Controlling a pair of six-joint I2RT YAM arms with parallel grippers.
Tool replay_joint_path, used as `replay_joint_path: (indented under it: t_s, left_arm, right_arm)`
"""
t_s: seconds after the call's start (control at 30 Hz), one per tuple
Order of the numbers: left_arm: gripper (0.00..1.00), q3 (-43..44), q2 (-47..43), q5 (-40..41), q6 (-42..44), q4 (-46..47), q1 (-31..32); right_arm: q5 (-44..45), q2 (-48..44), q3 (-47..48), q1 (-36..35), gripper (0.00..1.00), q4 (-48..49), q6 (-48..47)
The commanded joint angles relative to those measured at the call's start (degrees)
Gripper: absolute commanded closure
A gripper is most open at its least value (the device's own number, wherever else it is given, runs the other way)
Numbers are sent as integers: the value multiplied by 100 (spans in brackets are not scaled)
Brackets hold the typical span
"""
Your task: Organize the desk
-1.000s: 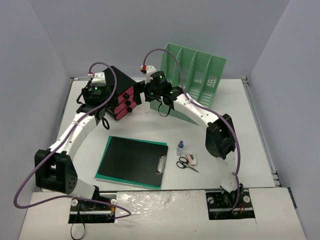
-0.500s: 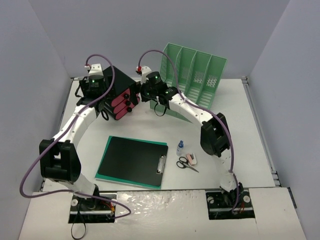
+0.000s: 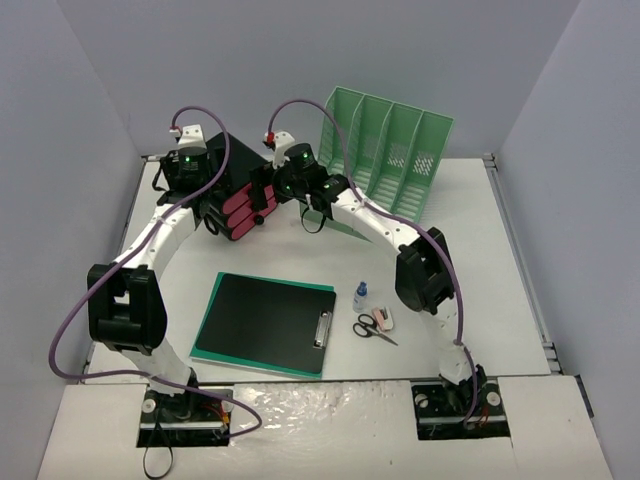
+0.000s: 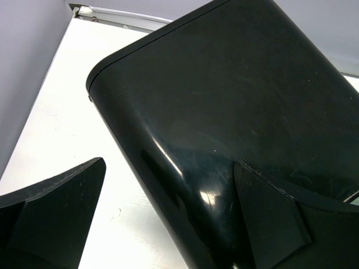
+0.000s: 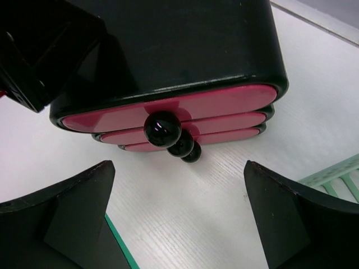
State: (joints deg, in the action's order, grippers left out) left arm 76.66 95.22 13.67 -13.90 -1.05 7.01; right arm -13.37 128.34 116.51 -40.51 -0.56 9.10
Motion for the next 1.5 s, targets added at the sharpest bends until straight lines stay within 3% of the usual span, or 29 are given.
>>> replay_joint_path:
  t_s: [0.0,0.47,0.77,1.3,1.47]
  left_arm:
    - [3,284,-30,-5,-107,94,-59]
    - [3,209,-125,-16,3,-394,-59]
    - [3,244,-132,11,19,-514,-59]
    - [3,141,-283,160,-33,-849,-59]
    - [3,139,-290,189,-38,-916,-59]
  right_arm:
    - [112,75,354,-138,5,648,44]
    - [170,308,-141,-203,21,1487,39]
    - [312,543,227,-203,33,1519,-291]
    - [251,892,962,-203,43,1551,-567]
    - [207,885,1036,-212,56,1490,-598]
